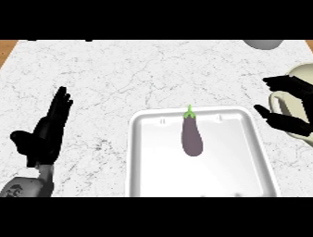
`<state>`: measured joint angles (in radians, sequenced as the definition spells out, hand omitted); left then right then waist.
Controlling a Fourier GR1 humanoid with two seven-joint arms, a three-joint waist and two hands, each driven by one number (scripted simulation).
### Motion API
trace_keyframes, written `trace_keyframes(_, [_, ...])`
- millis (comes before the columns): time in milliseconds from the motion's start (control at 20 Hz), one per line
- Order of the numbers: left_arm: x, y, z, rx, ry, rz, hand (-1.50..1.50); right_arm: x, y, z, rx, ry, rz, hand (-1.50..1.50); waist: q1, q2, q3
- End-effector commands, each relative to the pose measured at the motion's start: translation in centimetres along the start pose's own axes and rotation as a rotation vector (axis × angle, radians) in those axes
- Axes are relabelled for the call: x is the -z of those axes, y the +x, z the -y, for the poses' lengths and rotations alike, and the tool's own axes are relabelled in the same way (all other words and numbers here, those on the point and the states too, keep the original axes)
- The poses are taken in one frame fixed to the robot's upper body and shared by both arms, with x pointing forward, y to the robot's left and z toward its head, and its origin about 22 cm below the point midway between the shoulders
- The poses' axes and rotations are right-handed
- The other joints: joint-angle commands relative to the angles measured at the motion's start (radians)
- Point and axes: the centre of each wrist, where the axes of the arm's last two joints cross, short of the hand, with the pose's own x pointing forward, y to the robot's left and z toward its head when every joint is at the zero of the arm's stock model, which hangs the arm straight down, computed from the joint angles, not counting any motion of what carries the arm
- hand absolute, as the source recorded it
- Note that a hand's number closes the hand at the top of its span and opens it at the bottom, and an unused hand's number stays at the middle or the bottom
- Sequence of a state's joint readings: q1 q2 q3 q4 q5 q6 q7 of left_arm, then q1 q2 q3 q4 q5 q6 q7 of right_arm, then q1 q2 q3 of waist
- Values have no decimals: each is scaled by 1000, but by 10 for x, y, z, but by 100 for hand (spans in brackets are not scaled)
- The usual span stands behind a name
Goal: Pick the eggplant from the tray and place it in the pot
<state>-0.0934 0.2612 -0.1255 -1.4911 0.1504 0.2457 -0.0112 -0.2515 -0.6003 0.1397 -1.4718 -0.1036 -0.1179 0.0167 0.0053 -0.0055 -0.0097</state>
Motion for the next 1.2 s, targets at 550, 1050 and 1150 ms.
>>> trace_keyframes(550, [-19,6,33,-79,-14,124,0,19,131,-60,-308,143,-94,-150,5,4,8])
trace_keyframes(1050, [-23,-2,34,-77,-22,125,0,37,160,-109,-616,575,-453,-150,17,5,7])
trace_keyframes(1150, [-22,3,25,-75,-22,133,0,42,170,-133,-606,589,-468,-150,18,6,8])
